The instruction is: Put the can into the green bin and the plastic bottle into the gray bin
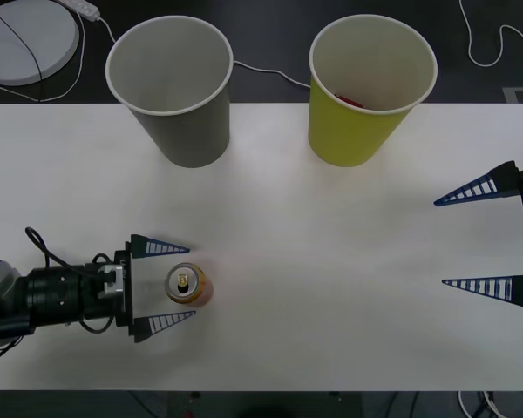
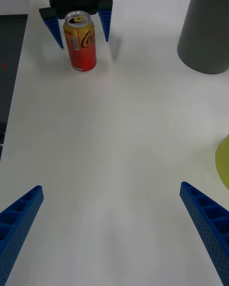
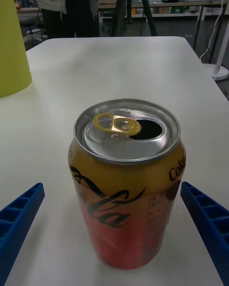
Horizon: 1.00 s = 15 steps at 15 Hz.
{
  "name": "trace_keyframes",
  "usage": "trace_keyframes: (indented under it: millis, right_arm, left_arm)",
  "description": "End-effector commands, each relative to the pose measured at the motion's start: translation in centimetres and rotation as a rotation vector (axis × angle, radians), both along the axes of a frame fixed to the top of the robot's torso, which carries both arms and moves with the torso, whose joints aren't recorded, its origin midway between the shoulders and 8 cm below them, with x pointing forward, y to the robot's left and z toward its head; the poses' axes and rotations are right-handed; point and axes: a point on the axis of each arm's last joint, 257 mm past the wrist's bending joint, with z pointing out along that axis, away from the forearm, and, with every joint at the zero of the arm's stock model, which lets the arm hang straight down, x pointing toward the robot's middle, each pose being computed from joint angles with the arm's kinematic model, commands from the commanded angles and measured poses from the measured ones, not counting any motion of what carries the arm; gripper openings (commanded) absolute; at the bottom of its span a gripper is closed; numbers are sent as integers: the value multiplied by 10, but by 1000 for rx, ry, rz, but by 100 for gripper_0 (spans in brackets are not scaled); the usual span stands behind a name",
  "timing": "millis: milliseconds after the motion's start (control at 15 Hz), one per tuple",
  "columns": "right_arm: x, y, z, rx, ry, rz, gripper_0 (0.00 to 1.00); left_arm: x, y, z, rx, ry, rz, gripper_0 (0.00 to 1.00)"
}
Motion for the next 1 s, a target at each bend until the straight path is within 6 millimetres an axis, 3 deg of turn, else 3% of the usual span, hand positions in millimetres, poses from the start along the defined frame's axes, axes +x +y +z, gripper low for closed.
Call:
trace_keyframes:
  millis: [67,600,867,933,1000]
  right_arm:
    - [0,0,0,0,0,0,100]
    - [0,0,0,0,0,0,100]
    - [0,0,0,0,0,0,100]
    - [0,0,0,0,0,0,100]
    - [0,0,0,0,0,0,100]
  left_arm:
    - [4,-12,0,-9,0,-1,100]
    - [6,-42,0,-40,14,-13,100]
    - [6,-43,-1,-42,19,-14,98]
    - [6,-43,-1,-43,23,-13,30]
    - [6,-43,-1,-45,32,-10,4]
